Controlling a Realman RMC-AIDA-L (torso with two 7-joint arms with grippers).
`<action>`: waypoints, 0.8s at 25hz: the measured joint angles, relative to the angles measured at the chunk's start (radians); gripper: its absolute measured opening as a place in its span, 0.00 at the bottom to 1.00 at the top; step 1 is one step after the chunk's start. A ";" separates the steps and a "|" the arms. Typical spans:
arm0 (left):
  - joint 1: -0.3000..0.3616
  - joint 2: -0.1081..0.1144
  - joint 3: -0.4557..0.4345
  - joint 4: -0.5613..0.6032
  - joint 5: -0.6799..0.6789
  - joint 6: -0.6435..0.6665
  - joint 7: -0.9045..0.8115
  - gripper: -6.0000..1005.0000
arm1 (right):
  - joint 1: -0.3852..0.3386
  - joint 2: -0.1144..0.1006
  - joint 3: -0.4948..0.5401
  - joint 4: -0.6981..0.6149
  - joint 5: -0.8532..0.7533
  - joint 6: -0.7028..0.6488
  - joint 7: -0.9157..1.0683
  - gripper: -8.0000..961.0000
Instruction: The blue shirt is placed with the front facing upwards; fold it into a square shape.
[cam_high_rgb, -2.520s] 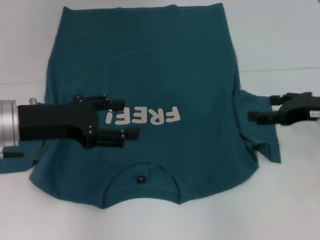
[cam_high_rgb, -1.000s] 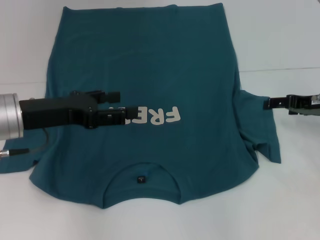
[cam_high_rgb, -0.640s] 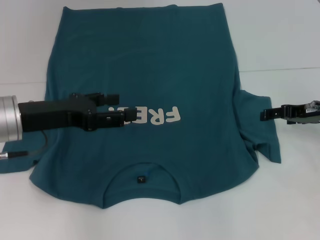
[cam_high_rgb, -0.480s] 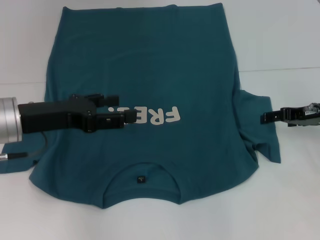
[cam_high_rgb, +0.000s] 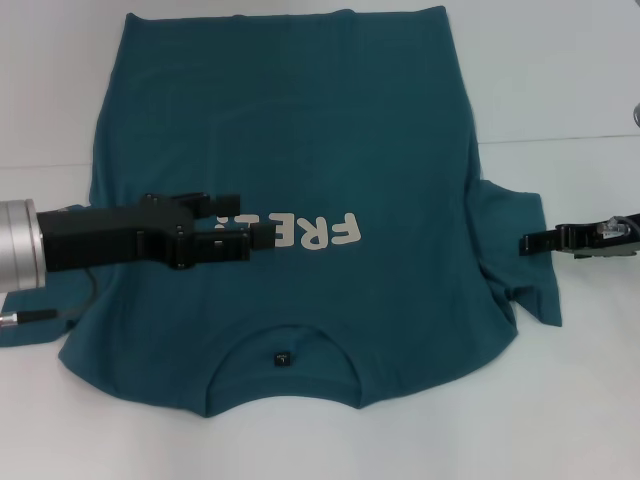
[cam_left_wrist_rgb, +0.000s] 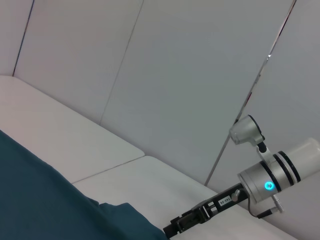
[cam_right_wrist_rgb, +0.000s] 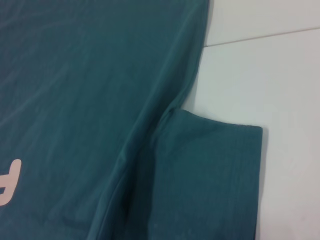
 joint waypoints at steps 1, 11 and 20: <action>0.000 0.000 0.000 0.000 0.000 0.000 0.000 0.87 | 0.000 0.000 0.000 0.000 0.000 0.000 0.000 0.98; -0.002 0.000 0.005 -0.002 0.000 -0.007 0.001 0.87 | 0.004 0.000 -0.001 0.010 0.000 0.029 -0.002 0.98; -0.005 -0.001 0.007 -0.002 0.000 -0.010 -0.002 0.87 | 0.013 0.003 -0.014 0.039 0.000 0.041 -0.001 0.98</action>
